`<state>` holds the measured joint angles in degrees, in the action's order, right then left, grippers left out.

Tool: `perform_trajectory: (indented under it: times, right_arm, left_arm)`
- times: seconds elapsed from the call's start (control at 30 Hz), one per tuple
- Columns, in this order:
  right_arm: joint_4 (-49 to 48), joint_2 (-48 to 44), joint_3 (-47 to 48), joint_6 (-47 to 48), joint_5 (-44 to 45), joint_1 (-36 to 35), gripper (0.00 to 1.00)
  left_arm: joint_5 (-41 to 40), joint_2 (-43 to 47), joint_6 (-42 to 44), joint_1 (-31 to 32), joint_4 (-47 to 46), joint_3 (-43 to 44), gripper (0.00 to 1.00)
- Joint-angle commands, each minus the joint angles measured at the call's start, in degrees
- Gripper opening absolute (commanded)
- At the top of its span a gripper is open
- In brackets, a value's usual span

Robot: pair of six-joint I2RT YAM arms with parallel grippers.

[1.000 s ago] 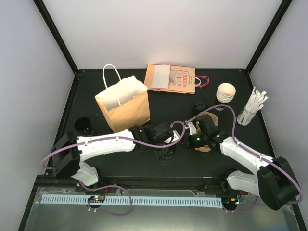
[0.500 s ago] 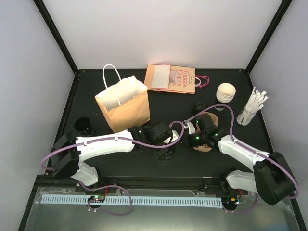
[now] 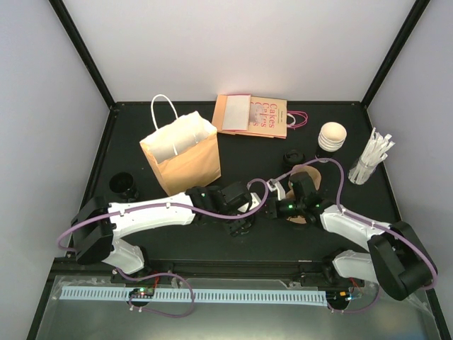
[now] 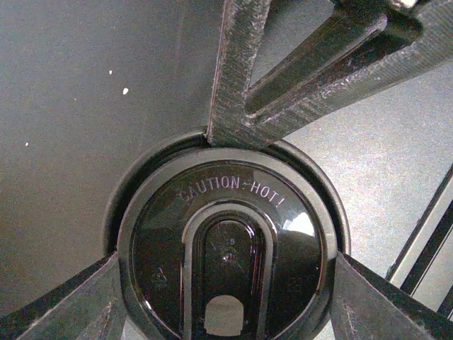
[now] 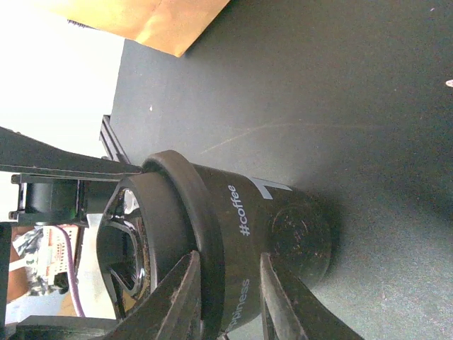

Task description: Pack the takeout coffee

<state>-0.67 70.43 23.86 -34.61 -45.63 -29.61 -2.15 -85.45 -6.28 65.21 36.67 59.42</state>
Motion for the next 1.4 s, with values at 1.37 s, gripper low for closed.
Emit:
perform_trajectory:
  times: [1.37]
  right_arm:
    - [7.1,5.3,10.5,-0.3,2.4,-4.2,0.3]
  left_arm:
    - [8.5,-5.5,1.2,3.1,-0.4,-4.0,0.63]
